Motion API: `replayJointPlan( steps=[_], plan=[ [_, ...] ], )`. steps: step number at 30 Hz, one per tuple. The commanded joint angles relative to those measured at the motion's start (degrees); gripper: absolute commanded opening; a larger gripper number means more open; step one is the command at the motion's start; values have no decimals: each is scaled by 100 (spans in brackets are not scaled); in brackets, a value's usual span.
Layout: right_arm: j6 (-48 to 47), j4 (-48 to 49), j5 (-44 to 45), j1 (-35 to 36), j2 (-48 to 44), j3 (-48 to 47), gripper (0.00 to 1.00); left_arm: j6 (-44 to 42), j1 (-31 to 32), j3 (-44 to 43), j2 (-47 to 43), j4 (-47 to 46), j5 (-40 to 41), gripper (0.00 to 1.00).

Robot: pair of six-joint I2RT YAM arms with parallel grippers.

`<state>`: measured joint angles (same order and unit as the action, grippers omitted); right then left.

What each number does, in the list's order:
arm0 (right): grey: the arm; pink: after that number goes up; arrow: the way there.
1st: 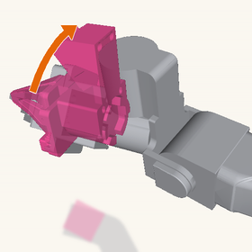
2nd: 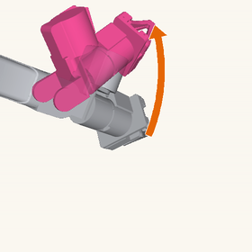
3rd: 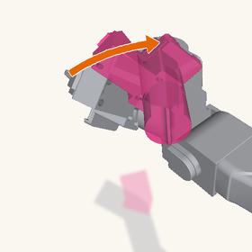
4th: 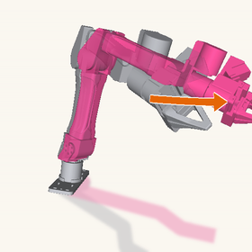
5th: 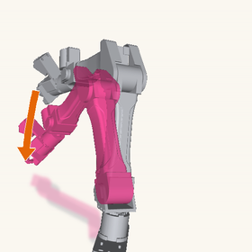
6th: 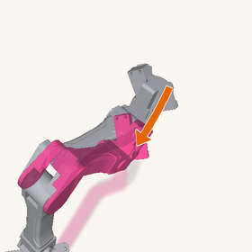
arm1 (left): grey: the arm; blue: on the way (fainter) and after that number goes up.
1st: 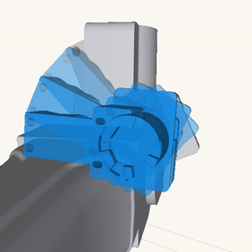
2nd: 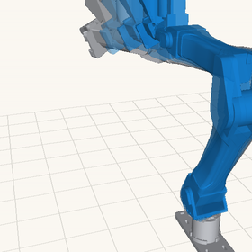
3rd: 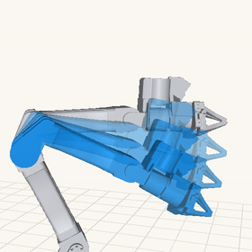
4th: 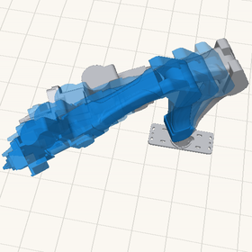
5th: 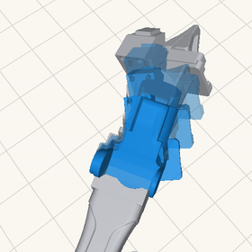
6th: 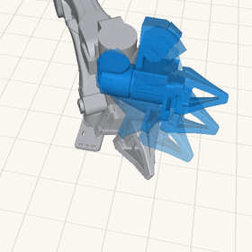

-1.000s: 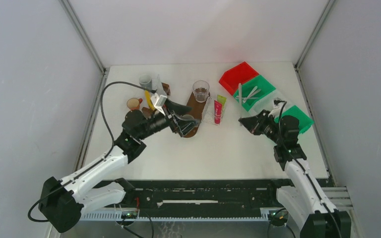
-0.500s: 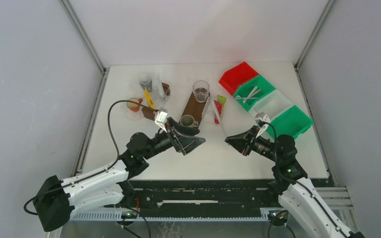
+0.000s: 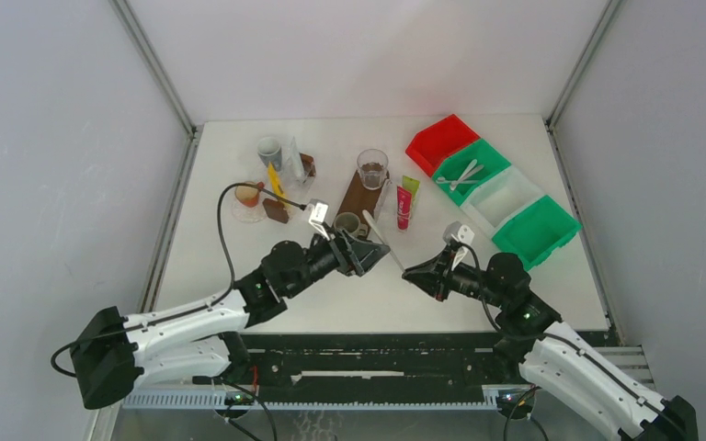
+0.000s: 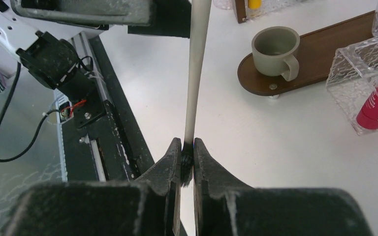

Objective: Prepare toiletry sets of a toothbrush and toothpaste on the tray
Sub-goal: Pick up the toothbrush from the storage box.

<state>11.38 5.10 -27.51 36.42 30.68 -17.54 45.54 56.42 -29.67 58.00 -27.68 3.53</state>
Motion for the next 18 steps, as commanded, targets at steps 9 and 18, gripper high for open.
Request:
replayJointPlan(
  steps=[9,18],
  plan=[
    [-671,10,606,558,241,-115,0,149,97,-674,385,465,458,49],
    [-790,-18,701,711,221,-105,0,365,97,-608,326,519,555,7]
  ],
)
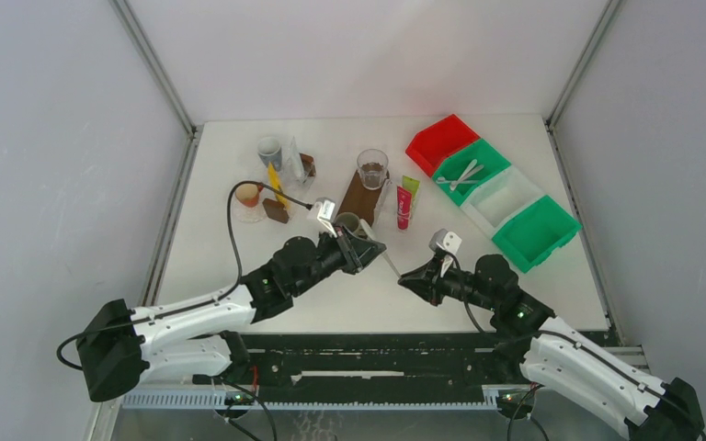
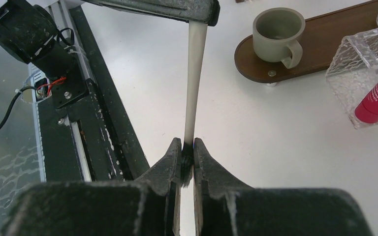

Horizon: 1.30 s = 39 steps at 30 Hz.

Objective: Prepare toiletry sets of a toothbrush and toothpaste on the tray
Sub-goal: Pick up the toothbrush from the storage box.

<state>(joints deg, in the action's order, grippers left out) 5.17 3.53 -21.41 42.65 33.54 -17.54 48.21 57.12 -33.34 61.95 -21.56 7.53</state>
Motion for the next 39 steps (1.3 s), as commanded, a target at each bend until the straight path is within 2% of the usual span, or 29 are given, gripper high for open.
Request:
replayJointPlan(
  steps=[1,6,8,9,11,15,17,20,23,24,26,30,32,34,39],
  plan=[
    [-180,133,88,106,-73,-101,0,120,27,-216,-100,-94,172,2],
    [-200,134,83,144,-118,-97,0,213,27,-18,-287,-251,249,0],
    [-206,139,86,162,-136,-90,0,244,25,33,-322,-261,261,9],
    [-207,134,93,172,-147,-86,0,275,27,45,-319,-261,272,20],
    [-229,137,76,192,-165,-78,0,330,27,86,-297,-261,290,31],
    [-260,140,57,246,-170,-79,0,373,26,89,-222,-261,270,37],
    [-279,140,72,279,-165,-75,0,366,27,74,-207,-261,271,37],
    [-297,143,95,309,-156,-75,0,365,27,79,-225,-246,314,29],
    [-297,138,140,322,-160,-75,1,373,27,106,-268,-234,330,8],
    [-294,137,151,322,-169,-75,4,374,27,120,-292,-241,346,2],
    [-273,148,172,323,-193,-67,11,397,27,187,-353,-290,390,0],
    [-175,189,251,323,-336,-15,48,441,25,488,-534,-710,513,0],
    [-104,183,289,323,-483,-4,57,402,27,690,-655,-1006,611,0],
    [-53,173,274,323,-651,-1,62,291,26,865,-758,-1252,679,0],
    [376,439,186,318,-965,58,65,-12,12,1300,-902,-1984,732,0]
  ],
)
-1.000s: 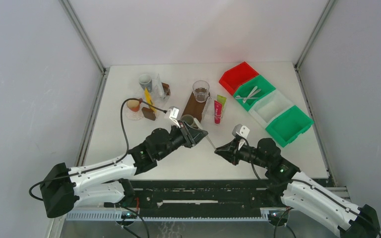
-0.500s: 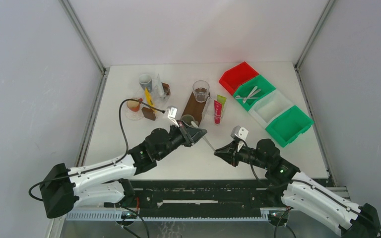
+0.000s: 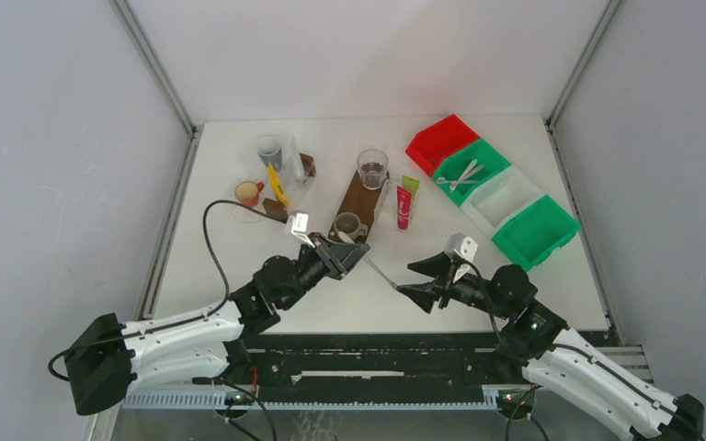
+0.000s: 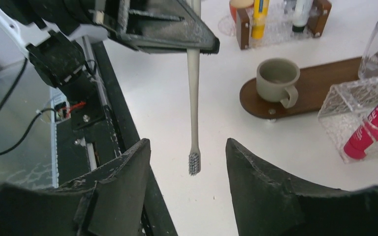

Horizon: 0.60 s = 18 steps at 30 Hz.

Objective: Prepare toiletry sets of a toothbrush and toothpaste on the tray
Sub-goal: Pick up the toothbrush from the storage box.

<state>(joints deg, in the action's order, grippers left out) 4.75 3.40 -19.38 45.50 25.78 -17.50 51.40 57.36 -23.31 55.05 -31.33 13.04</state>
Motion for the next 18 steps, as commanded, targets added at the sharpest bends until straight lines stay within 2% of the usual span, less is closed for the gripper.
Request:
replayJointPlan(
  steps=[1,10,13,18],
  plan=[
    [560,590,-49,36,-210,82,65,-354,-31,387,-230,-1166,174,0],
    [2478,2115,-174,-102,257,410,67,425,-631,1157,-295,-2563,-378,0],
    [3166,2721,-44,-173,463,605,68,657,-682,1276,-400,-2692,-160,0],
    [3977,3776,35,-290,803,943,68,1279,-672,1436,-598,-2878,648,0]
  ],
)
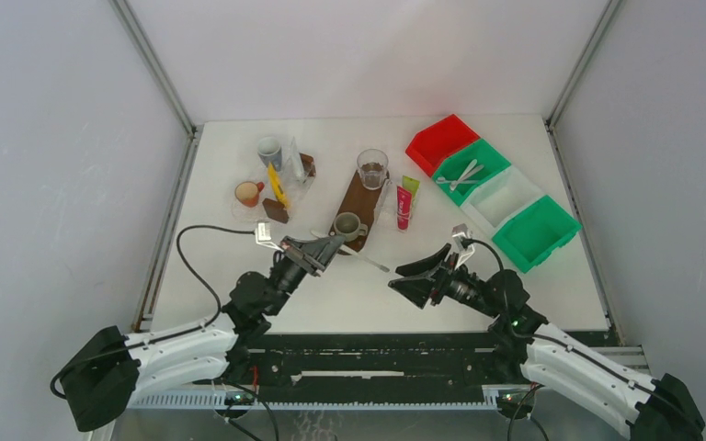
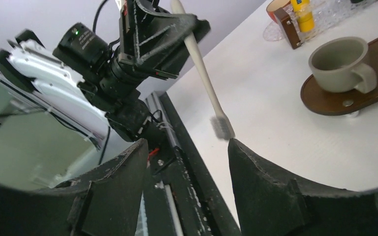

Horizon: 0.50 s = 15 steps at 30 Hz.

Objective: Prepare toiletry sets of a toothbrush and toothpaste on the tray
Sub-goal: Pick up the toothbrush from the storage box.

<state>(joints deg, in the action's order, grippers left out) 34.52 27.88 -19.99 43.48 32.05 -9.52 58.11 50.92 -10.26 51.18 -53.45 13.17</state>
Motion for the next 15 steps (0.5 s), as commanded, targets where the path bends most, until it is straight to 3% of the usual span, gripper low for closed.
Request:
replayJointPlan(
  steps=[1,7,15],
  plan=[
    [1091,1459,141,-94,226,202,68,761,-29,144,-235,-682,801,0],
    [1046,2429,675,-25,461,570,68,1671,25,23,-165,-670,1242,0],
    [-901,3565,1104,596,1072,553,72,2324,294,-522,264,-381,1399,0]
  ],
)
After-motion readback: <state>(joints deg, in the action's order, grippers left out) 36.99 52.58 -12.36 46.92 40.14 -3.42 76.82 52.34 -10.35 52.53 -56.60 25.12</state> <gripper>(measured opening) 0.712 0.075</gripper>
